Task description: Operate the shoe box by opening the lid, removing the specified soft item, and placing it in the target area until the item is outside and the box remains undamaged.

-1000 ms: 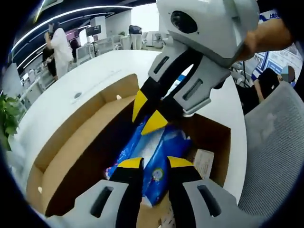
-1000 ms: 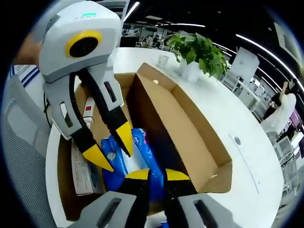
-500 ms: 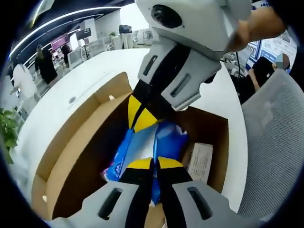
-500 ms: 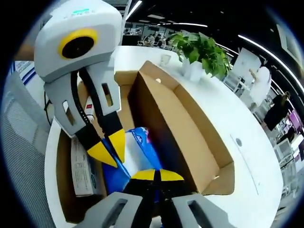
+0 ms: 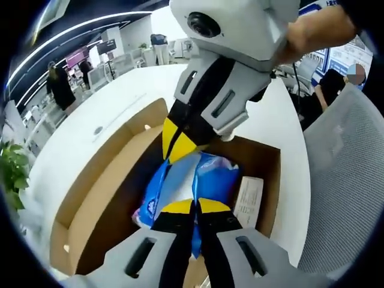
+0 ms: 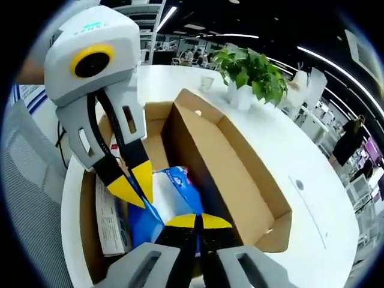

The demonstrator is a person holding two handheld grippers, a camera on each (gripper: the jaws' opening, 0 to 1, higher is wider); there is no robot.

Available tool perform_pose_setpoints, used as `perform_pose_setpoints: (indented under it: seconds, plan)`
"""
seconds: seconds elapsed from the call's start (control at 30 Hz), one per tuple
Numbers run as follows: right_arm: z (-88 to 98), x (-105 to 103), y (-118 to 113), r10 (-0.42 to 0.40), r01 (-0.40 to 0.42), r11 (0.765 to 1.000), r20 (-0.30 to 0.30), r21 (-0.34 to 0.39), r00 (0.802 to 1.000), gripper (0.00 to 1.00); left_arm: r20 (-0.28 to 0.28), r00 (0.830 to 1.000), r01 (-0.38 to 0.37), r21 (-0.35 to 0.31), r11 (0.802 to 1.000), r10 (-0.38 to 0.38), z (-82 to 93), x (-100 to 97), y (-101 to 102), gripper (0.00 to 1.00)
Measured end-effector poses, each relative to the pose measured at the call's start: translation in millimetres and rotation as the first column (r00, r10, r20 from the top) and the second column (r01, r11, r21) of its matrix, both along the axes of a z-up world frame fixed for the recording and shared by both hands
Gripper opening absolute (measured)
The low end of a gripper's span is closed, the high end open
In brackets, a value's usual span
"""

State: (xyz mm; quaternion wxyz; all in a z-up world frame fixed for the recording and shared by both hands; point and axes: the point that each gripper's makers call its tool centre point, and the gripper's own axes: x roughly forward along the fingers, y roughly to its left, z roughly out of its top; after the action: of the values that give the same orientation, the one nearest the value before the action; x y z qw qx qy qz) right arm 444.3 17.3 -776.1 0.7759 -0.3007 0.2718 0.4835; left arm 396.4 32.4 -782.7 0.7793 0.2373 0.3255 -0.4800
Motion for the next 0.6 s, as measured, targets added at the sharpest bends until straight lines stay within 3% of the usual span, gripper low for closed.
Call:
perform_pose_setpoints:
  seconds: [0.6]
  plan:
    - [34.7, -4.3, 5.2, 0.021, -0.023, 0.999, 0.039, 0.039, 0.999, 0.00, 0.038, 0.999, -0.016, -0.060, 0.998, 0.019, 32.7, -6.9, -2.5, 0.00]
